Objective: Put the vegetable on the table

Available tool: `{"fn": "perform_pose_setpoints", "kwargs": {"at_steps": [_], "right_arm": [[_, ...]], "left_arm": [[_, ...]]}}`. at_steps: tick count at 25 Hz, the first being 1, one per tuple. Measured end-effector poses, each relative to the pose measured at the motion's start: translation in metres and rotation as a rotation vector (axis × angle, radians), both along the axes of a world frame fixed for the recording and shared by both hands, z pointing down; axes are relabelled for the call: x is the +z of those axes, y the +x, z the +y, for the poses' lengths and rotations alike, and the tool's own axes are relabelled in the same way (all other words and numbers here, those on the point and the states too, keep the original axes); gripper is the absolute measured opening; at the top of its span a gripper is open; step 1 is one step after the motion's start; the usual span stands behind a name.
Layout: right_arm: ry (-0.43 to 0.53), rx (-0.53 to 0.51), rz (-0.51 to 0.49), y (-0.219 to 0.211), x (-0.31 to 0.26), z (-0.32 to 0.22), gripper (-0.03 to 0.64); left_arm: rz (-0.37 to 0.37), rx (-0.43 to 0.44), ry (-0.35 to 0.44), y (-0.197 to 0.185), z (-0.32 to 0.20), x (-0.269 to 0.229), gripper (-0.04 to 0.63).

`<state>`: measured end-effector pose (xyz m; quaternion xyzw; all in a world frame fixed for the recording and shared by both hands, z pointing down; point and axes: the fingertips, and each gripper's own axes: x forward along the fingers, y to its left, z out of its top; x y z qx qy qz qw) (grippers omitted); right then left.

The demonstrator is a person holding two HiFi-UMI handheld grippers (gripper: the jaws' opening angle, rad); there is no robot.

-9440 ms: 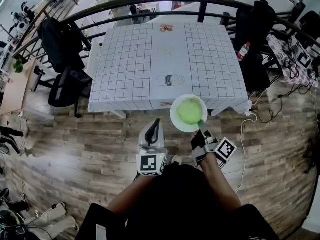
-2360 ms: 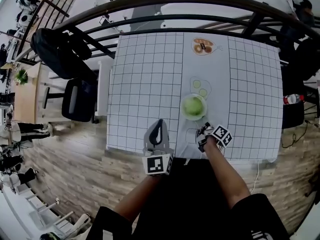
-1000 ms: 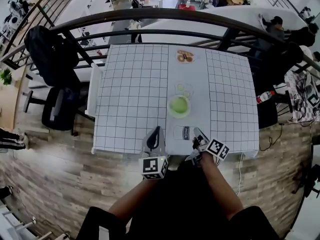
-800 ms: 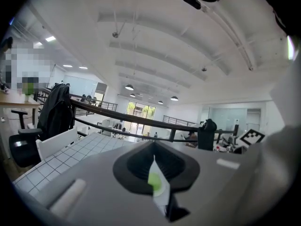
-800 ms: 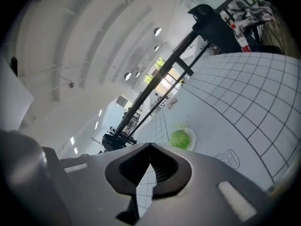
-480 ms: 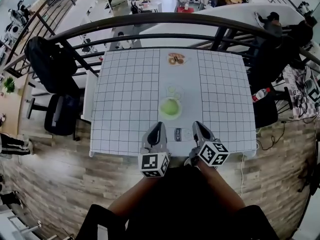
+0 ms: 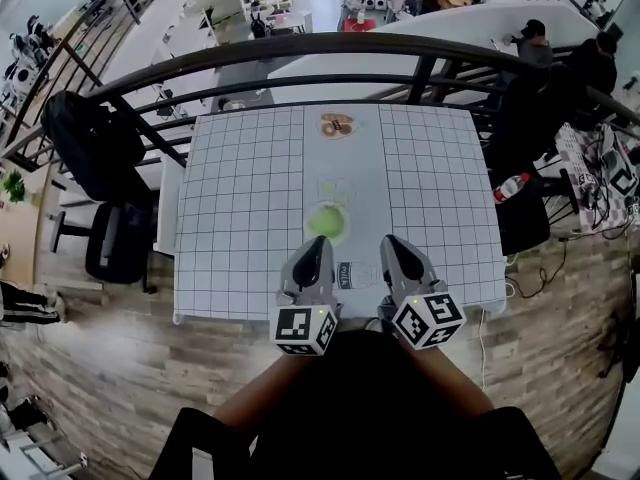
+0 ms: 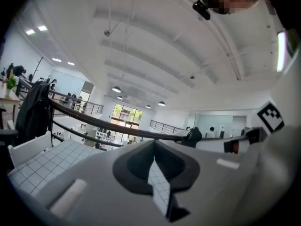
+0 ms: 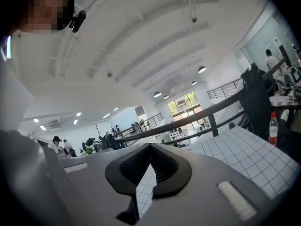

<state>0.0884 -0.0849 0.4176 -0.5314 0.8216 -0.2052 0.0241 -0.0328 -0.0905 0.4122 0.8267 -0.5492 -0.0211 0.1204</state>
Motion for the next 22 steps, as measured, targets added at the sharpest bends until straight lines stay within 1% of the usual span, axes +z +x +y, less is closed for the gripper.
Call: {"fn": "perform_pose_setpoints", "kwargs": {"at_steps": [3,7,9,10,12,14,16,18,22], "right_arm": [[0.066,0.007,0.072,0.001,-0.013,0.003,-0.002],[0.139,0.015,0.125,0.000,-0.021,0.010,-0.002],[0.172,0.020,0.156,0.000,-0.025,0.014,-0.002],[0.185,0.025,0.161,0.001,-0.027,0.015,-0.002],[0.208,0.033,0.135,0.004,-0.032,0.018,-0.002],[0.232,0.038,0.113,0.007,-0.035,0.021,-0.002],[0.248,0.045,0.135,0.009,-0.035,0.022,-0.002],[0.256,0.047,0.158,0.008,-0.035,0.022,-0.002],[0.257,0.044,0.172,0.004,-0.031,0.021,-0.002]], "left_arm": [[-0.048,0.020,0.070,0.014,0.006,-0.011,0.009],[-0.051,0.026,0.066,0.019,0.010,-0.008,0.009],[-0.073,0.013,0.091,0.018,0.013,-0.010,0.009],[-0.088,0.006,0.109,0.017,0.015,-0.013,0.009],[-0.109,-0.004,0.141,0.018,0.018,-0.020,0.009],[-0.104,-0.011,0.162,0.019,0.019,-0.027,0.009],[-0.100,-0.025,0.192,0.017,0.022,-0.031,0.009],[-0.120,-0.034,0.219,0.015,0.024,-0.036,0.009],[-0.161,-0.035,0.228,0.011,0.024,-0.037,0.009]]}}
